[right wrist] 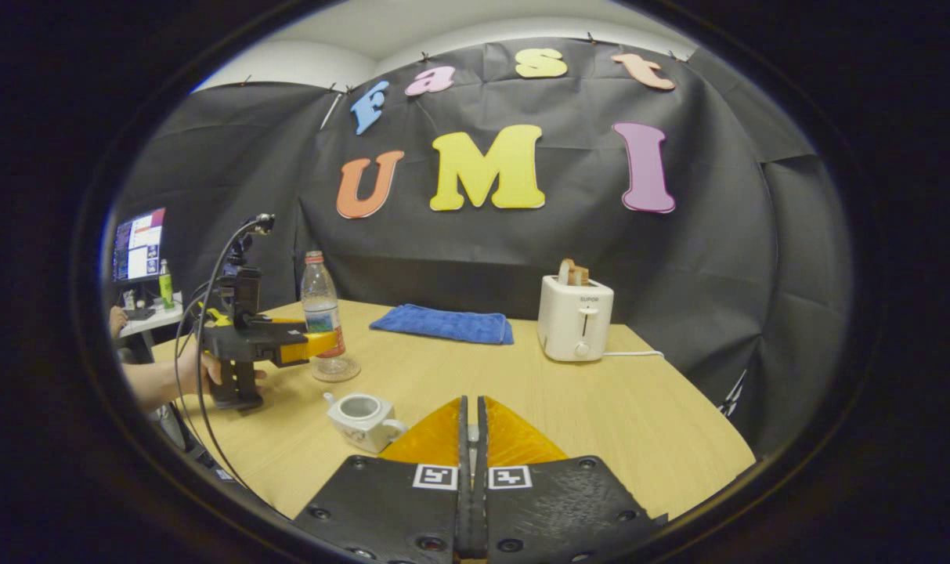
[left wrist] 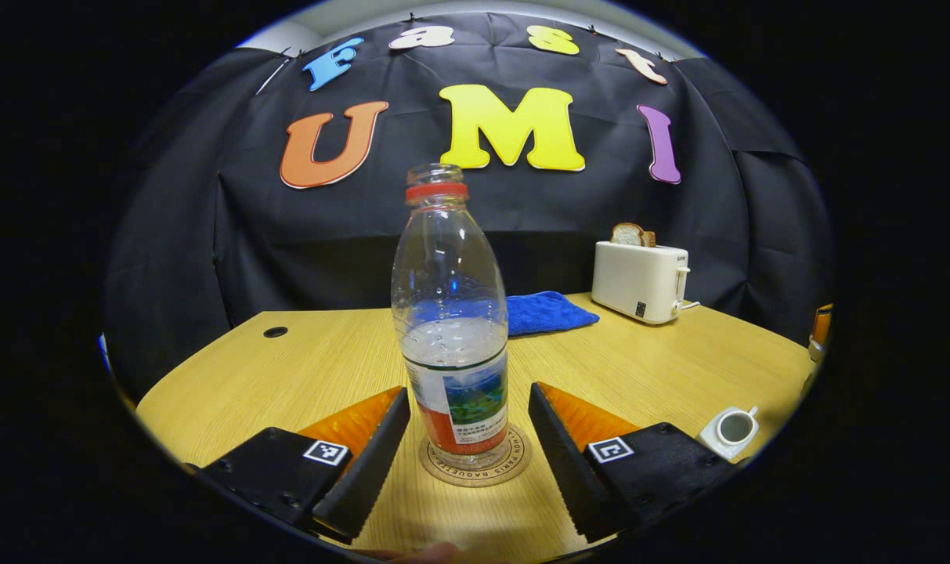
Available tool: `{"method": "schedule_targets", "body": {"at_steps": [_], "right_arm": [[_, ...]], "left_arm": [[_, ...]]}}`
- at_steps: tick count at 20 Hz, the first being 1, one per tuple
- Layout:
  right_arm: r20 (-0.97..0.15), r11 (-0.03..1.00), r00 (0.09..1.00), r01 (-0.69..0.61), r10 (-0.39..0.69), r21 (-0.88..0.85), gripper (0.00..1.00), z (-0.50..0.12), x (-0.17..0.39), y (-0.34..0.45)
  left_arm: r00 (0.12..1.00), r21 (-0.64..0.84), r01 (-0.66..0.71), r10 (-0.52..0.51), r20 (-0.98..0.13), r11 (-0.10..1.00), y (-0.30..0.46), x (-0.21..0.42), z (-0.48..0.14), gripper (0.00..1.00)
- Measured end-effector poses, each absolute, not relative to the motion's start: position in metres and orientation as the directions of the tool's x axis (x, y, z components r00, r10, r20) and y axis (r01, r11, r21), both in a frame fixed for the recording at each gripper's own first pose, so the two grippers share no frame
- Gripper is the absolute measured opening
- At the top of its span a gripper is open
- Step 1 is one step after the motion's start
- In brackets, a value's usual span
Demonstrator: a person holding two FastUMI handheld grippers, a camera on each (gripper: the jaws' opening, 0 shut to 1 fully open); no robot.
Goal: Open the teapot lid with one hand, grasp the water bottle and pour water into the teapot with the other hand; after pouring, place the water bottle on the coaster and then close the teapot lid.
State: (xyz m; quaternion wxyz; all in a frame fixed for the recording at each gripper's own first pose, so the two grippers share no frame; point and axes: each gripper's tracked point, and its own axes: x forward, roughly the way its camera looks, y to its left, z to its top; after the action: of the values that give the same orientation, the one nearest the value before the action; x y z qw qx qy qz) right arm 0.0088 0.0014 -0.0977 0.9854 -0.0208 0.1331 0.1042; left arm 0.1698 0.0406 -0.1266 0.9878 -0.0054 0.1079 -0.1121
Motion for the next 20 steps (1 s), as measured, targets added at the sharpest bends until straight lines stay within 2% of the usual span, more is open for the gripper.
{"method": "schedule_targets", "body": {"at_steps": [9, 14, 20], "right_arm": [[-0.261, 0.970, 0.937, -0.243, 0.231, -0.015, 0.00, -0.096, 0.009, 0.019], [-0.236, 0.953, 0.926, -0.304, 0.295, -0.004, 0.00, -0.090, 0.018, 0.053], [-0.206, 0.918, 0.897, -0.396, 0.392, 0.024, 0.00, -0.090, 0.038, 0.105]], "left_arm": [[0.940, -0.072, 0.216, -0.227, -0.254, 0.974, 0.046, 0.149, -0.132, 0.98], [0.953, -0.068, 0.159, -0.172, -0.250, 0.985, 0.076, 0.114, -0.125, 0.97], [0.987, -0.011, 0.027, -0.029, -0.160, 1.000, 0.127, 0.052, -0.095, 0.98]]}}
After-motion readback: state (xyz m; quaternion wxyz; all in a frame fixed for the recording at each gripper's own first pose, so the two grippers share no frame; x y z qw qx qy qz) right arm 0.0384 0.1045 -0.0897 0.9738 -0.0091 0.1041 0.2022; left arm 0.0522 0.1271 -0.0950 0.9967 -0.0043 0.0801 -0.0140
